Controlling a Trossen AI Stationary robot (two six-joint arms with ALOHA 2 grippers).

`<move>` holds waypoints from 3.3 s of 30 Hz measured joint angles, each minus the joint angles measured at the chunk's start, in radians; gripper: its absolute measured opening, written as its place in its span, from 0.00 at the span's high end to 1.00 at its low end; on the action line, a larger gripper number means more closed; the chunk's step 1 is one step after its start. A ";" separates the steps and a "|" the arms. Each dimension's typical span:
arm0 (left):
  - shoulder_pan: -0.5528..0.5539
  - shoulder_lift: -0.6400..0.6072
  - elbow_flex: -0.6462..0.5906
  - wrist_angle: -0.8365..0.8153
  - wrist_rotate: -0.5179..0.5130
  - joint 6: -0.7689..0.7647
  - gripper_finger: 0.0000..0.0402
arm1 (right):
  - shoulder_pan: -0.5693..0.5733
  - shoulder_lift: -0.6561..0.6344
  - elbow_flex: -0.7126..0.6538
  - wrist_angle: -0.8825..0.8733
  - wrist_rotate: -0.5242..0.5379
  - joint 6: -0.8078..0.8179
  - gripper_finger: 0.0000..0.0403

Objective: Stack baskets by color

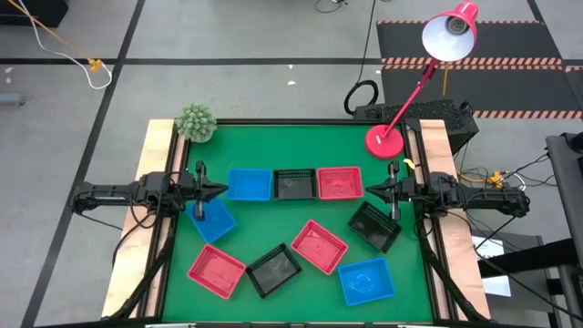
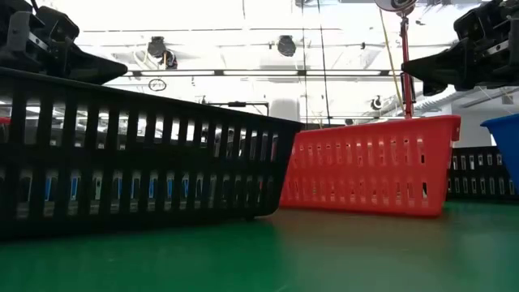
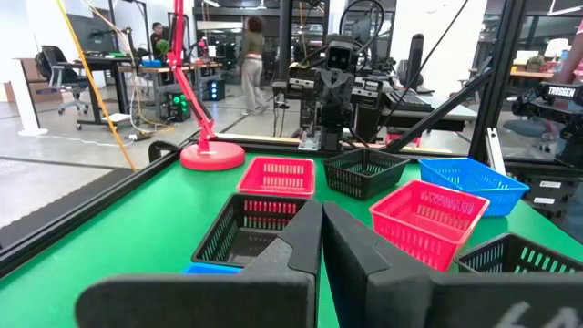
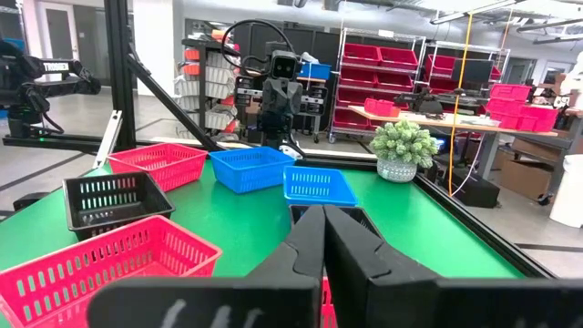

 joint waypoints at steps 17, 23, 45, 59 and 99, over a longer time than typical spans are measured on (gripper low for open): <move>0.000 0.000 0.000 0.000 0.000 0.000 0.96 | 0.000 0.000 0.000 0.000 0.000 0.000 1.00; 0.000 0.000 0.000 0.000 0.000 0.000 0.96 | 0.000 0.000 0.000 0.000 0.000 0.000 1.00; 0.000 0.000 0.000 0.000 0.000 0.000 0.96 | 0.000 0.000 0.000 0.001 0.000 0.000 1.00; 0.000 0.000 0.000 0.000 0.000 0.000 0.96 | 0.000 0.001 0.000 0.011 0.018 -0.034 1.00; 0.000 0.000 0.000 0.003 0.000 0.000 0.96 | 0.000 0.915 1.493 -0.633 0.031 -0.026 1.00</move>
